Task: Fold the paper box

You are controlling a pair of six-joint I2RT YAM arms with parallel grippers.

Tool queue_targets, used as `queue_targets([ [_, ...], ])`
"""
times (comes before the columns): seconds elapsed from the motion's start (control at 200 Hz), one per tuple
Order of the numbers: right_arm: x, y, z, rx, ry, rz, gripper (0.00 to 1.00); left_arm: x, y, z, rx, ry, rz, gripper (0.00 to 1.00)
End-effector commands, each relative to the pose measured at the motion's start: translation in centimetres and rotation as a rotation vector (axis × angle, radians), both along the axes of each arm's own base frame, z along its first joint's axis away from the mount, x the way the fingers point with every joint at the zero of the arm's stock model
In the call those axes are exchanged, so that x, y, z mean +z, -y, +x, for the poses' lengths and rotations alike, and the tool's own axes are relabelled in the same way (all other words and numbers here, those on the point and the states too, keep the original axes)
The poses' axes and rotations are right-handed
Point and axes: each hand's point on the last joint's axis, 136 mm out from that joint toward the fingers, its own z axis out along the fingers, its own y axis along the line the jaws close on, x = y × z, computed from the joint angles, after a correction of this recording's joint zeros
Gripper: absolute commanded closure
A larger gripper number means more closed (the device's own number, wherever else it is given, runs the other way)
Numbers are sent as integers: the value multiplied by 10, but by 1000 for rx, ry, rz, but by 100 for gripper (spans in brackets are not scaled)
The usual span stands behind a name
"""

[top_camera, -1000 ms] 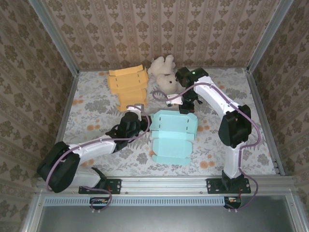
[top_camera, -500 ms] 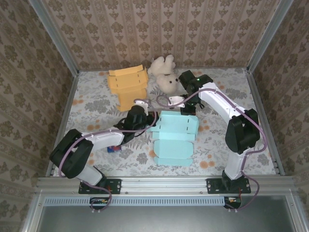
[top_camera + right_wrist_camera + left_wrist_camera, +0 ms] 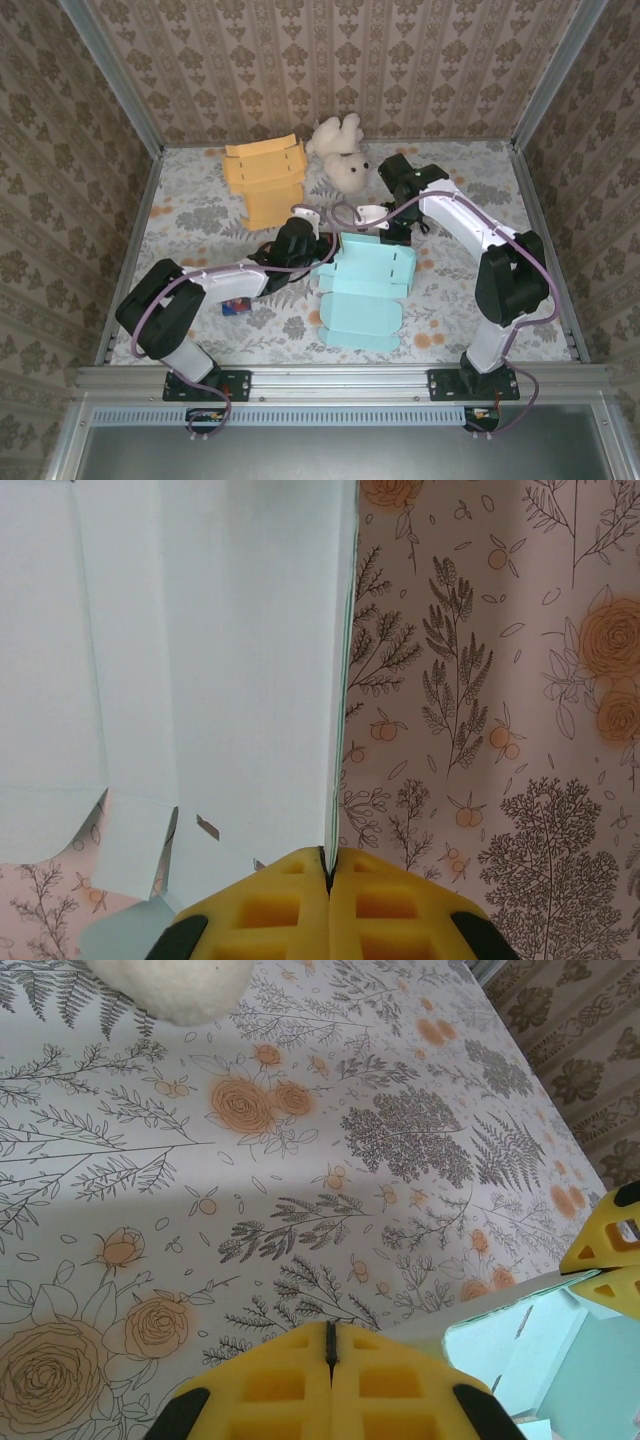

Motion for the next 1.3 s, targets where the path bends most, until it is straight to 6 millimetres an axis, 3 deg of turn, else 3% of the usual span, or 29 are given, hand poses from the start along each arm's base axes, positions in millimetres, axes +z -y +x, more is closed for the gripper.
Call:
queue_targets([
  [0.0, 7, -9, 6, 0, 67, 62, 100, 5, -4, 1, 19, 4, 6, 97],
  [0.115, 9, -3, 12, -28, 105, 65, 100, -16, -31, -2, 100, -55, 95, 99],
  [0.21, 11, 1, 16, -51, 122, 60, 100, -27, -42, -9, 114, -78, 134, 99],
  [0.56, 17, 8, 21, -77, 174, 49, 100, -50, -67, -23, 150, -108, 217, 100],
  [0.77, 18, 9, 21, -84, 182, 55, 100, -53, -74, -24, 171, -102, 240, 100],
  [0.975, 17, 9, 24, -106, 189, 60, 100, -50, -56, -30, 113, -118, 192, 100],
  [1.295, 18, 7, 27, -147, 186, 79, 100, -26, 5, -48, -38, -116, 95, 100],
])
